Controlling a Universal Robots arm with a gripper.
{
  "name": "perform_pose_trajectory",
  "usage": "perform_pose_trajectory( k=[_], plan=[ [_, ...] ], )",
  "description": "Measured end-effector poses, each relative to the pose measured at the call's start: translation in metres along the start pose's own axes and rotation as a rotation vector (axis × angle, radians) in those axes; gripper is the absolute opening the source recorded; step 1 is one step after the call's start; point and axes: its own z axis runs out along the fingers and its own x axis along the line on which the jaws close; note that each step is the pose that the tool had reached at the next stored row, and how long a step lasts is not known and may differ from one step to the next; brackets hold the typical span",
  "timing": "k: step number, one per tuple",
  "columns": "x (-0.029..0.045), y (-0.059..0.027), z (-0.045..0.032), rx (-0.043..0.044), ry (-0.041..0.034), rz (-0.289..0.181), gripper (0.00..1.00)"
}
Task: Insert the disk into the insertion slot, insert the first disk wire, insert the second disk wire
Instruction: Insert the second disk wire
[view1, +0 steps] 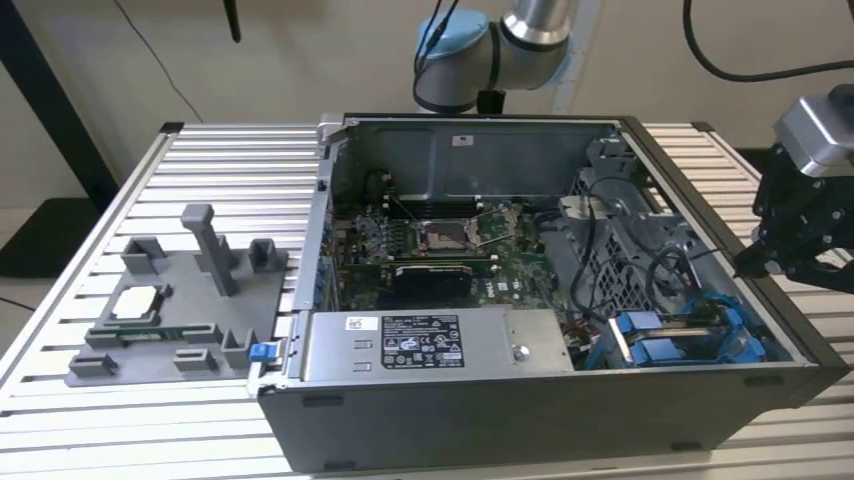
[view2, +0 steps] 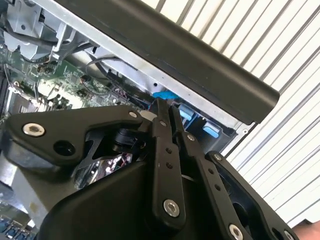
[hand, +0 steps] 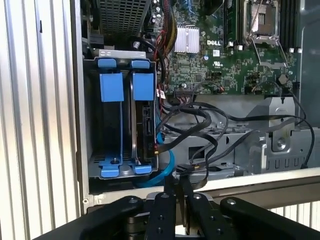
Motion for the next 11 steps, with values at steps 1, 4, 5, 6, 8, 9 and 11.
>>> perform_pose_trajectory(
  k=[1, 4, 5, 6, 8, 9, 11],
  plan=[
    [-0.0002, 0.0037, -0.0014, 0.0001, -0.0025, 0.001, 0.0],
    [-0.0008, 0.0129, -0.0053, 0.0006, -0.0073, 0.003, 0.0],
    [-0.0009, 0.0159, -0.006, 0.0008, -0.0082, 0.004, 0.0],
    [-0.0009, 0.0197, -0.0067, 0.001, -0.0085, 0.005, 0.0],
    [-0.0007, 0.0266, -0.0072, 0.0013, -0.0088, 0.006, 0.0],
    [-0.0006, 0.0304, -0.0073, 0.0014, -0.0092, 0.006, 0.0],
    [-0.0003, 0.0379, -0.0076, 0.0017, -0.0092, 0.007, 0.0]
  ],
)
